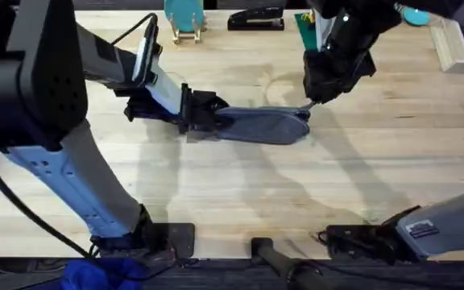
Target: Unzip the bag, pick up the pens from the table one at a time and place them inside, then zip the bag closed.
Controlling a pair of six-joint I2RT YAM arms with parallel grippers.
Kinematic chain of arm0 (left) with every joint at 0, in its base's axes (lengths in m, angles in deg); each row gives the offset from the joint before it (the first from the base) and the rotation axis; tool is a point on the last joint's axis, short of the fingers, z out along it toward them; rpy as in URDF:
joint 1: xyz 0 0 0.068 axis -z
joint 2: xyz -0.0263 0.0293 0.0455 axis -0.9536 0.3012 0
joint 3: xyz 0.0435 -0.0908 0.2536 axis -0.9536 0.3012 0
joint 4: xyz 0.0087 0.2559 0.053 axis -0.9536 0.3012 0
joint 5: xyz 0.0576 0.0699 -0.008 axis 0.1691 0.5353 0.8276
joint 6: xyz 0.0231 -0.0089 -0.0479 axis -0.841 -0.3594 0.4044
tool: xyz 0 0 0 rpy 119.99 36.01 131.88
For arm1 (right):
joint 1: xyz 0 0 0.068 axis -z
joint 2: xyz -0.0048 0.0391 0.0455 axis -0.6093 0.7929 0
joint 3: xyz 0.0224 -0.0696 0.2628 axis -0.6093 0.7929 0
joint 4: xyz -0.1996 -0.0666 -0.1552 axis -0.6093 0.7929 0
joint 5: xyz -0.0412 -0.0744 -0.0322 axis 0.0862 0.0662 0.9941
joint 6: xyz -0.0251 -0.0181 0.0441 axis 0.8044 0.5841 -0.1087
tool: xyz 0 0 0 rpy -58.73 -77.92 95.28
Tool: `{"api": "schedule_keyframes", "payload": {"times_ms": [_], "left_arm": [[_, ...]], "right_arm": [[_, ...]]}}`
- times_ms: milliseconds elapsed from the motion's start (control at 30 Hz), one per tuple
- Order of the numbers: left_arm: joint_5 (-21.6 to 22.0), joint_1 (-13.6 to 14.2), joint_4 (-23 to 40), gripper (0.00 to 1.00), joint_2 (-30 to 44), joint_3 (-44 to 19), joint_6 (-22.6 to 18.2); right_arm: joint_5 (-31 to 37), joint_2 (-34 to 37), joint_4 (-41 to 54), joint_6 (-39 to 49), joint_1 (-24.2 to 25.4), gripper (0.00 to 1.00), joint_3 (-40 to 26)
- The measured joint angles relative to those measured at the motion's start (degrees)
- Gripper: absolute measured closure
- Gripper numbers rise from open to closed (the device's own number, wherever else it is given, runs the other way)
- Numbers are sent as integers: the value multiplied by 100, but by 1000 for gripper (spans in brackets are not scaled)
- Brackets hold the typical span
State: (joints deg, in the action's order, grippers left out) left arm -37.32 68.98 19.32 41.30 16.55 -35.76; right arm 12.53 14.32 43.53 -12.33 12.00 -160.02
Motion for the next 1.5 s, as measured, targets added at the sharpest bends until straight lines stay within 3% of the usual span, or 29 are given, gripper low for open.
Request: {"api": "schedule_keyframes", "payload": {"times_ms": [633, 700, 733, 800, 867, 1200, 1267, 1433, 1500], "left_arm": [[10, -2, 0, 959, 0, 1, -1], [10, -2, 0, 959, 0, -1, -1], [10, -2, 0, 959, 0, 1, -1], [10, -2, 0, 959, 0, 1, -1], [10, -2, 0, 959, 0, 1, -1], [21, -2, 0, 921, 0, 1, -1], [18, -6, -3, 788, 0, -1, -8], [3, -37, 1, 57, 0, -1, -3], [-1, -42, 0, 9, 0, -1, -1]], "right_arm": [[170, -1, 134, 204, 595, 965, -22], [168, -1, 134, 212, 595, 796, -22], [168, 0, 136, 225, 595, 355, -22], [168, -2, 136, 229, 595, 76, -22], [168, 0, 140, 257, 595, 10, -22], [168, -2, 142, 265, 595, 3, -22], [168, -2, 140, 265, 595, 4, -22], [168, 0, 138, 265, 595, 4, -22], [168, 0, 134, 265, 595, 5, -22]]}}
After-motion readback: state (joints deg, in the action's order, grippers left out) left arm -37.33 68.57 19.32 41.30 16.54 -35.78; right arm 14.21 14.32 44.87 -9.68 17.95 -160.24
